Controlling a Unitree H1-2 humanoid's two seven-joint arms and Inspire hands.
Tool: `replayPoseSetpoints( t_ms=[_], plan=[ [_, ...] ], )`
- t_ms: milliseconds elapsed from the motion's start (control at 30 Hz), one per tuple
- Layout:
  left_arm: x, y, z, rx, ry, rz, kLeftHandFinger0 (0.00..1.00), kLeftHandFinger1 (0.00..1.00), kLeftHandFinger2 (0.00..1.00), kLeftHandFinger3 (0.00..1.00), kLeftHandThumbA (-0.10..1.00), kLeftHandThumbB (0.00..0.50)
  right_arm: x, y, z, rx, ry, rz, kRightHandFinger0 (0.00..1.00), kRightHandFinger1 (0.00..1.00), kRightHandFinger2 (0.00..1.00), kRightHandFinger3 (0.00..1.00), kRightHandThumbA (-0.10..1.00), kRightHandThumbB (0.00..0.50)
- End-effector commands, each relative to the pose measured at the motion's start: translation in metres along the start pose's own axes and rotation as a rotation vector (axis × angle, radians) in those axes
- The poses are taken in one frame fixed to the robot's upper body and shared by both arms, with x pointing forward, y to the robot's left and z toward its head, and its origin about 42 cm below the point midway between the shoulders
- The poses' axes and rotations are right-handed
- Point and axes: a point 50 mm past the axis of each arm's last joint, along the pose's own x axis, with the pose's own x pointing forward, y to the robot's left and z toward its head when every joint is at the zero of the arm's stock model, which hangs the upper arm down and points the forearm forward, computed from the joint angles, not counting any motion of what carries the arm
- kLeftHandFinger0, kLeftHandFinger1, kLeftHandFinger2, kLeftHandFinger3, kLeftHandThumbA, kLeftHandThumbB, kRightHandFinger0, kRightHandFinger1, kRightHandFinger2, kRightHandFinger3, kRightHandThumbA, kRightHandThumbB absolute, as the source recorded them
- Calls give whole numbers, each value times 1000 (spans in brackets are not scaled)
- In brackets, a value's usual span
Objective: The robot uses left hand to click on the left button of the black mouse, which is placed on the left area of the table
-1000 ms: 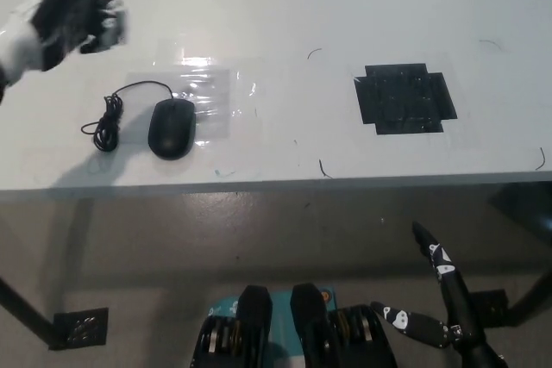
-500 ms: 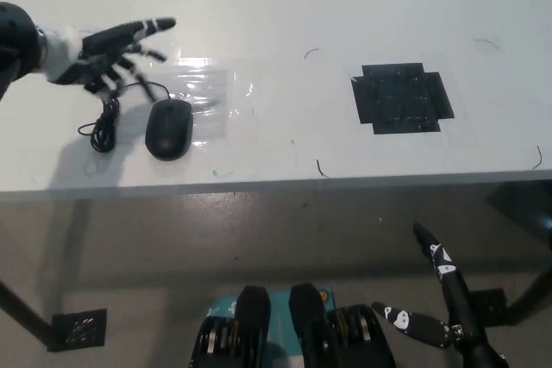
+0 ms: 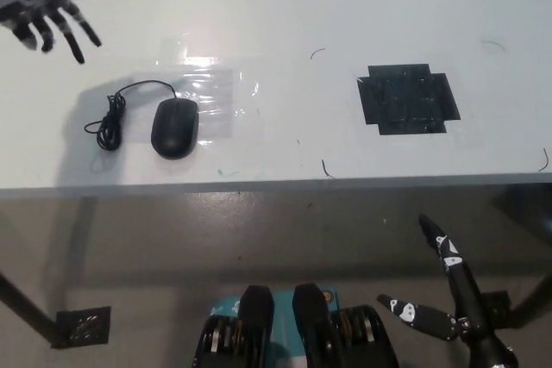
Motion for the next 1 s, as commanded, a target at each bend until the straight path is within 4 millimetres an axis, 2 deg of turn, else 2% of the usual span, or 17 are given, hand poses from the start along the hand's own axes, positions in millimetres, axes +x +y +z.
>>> replayPoseSetpoints(
  t_ms=[0,100,167,233,267,300,367,433,500,600,700,767,833,867,900,933,967],
  plan=[
    [-19,12,42,129,-41,16,0,46,376,1000,1000,475,7,-6,11,0,-44,-4,971,1000,1000,1000,1000,166],
    [-16,8,51,158,-48,19,0,100,455,1000,1000,455,6,-6,12,-8,-45,1,959,1000,1000,1000,996,155],
    [-12,4,55,168,-39,13,0,212,571,1000,1000,433,6,-5,12,-2,-41,6,961,1000,1000,1000,986,151],
    [-8,1,57,174,-24,21,1,266,666,1000,1000,444,7,-5,13,-4,-42,8,959,1000,1000,1000,982,148],
    [-2,-4,55,209,-18,17,9,276,692,1000,1000,480,7,-6,13,-8,-43,9,954,1000,1000,1000,977,142],
    [1,-6,55,221,-7,11,96,374,838,1000,1000,496,7,-6,13,-10,-44,10,947,1000,1000,1000,971,140],
    [6,-10,53,210,14,4,72,325,729,1000,1000,498,9,-6,14,-12,-45,14,943,1000,1000,1000,969,145],
    [13,-16,48,209,48,-17,74,390,744,1000,1000,500,10,-7,14,-7,-42,15,945,1000,1000,1000,960,141],
    [21,-23,42,202,70,-36,62,390,662,1000,1000,469,8,-8,15,-11,-37,13,943,1000,1000,1000,962,151],
    [25,-26,36,186,60,-64,103,442,717,1000,1000,466,8,-9,15,-13,-40,10,938,1000,1000,1000,964,152],
    [26,-26,31,177,57,-54,69,419,706,1000,1000,455,7,-8,13,-2,-39,5,932,1000,1000,1000,949,156],
    [28,-29,30,168,70,-65,1,293,576,1000,1000,469,7,-8,12,-7,-38,6,927,1000,1000,1000,944,153],
    [30,-29,29,193,75,-58,0,284,603,805,1000,488,7,-8,12,-4,-34,6,927,1000,1000,1000,942,161],
    [31,-30,31,208,82,-58,0,258,571,887,1000,483,7,-7,12,-4,-30,7,928,1000,1000,1000,948,167],
    [32,-33,33,205,88,-76,7,273,619,1000,1000,476,6,-7,11,-6,-28,9,930,1000,1000,1000,953,163],
    [33,-35,33,192,84,-83,6,279,623,1000,1000,477,6,-7,12,-9,-29,11,931,1000,1000,1000,955,162],
    [35,-36,33,191,82,-74,61,348,704,1000,1000,489,6,-7,11,-7,-30,11,931,1000,1000,1000,954,161]
  ],
)
